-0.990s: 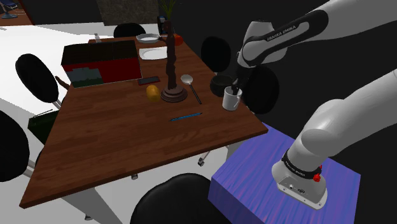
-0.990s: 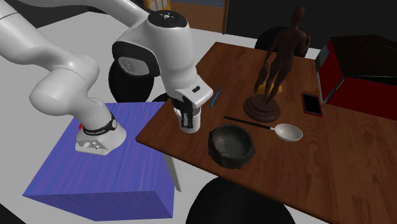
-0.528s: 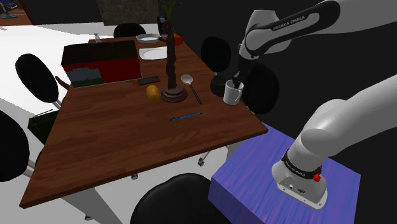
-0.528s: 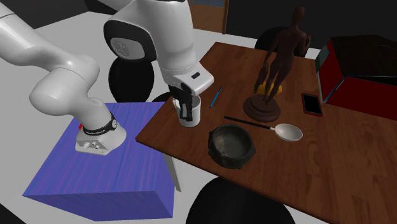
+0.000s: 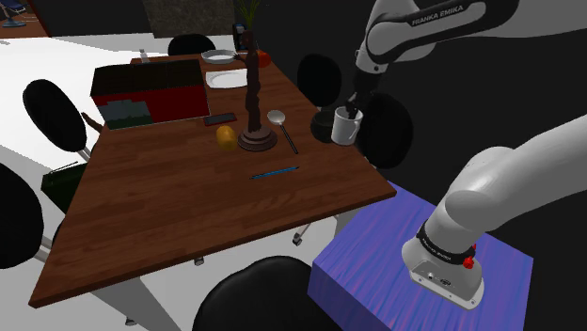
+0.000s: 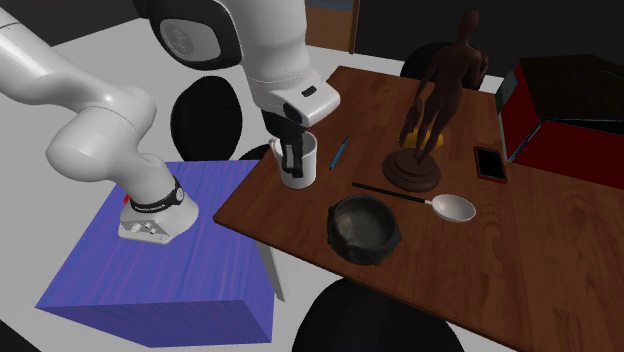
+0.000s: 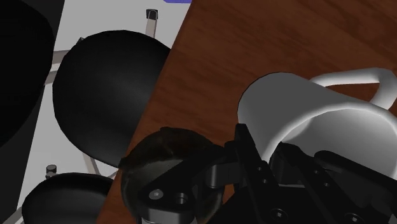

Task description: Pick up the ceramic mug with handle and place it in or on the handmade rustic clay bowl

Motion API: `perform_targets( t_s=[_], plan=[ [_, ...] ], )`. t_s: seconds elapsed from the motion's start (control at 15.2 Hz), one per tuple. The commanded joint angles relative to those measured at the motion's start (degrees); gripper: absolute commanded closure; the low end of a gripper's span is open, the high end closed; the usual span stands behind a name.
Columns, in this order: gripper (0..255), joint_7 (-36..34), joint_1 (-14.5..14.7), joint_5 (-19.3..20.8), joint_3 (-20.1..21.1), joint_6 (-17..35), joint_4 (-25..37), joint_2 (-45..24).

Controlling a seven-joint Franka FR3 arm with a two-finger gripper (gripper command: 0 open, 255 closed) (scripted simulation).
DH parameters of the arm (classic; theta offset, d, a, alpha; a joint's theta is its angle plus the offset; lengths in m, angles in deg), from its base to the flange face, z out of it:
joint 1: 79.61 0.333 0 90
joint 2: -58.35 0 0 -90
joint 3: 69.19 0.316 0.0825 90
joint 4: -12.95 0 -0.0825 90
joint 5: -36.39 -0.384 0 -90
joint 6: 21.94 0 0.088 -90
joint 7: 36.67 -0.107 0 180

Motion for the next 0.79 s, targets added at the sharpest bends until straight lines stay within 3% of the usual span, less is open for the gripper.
perform_targets(
  t_s=[0.0, 0.66, 0.73],
  plan=[
    [255, -0.21, -0.02, 0.04, 0.20, -1.85, 1.11, 0.74],
    [255, -0.77, 0.06, -0.04, 0.76, -9.49, 7.45, 2.07],
    [255, 0.08, 0.06, -0.10, 0.04, -9.35, 9.47, -0.12]
  ],
)
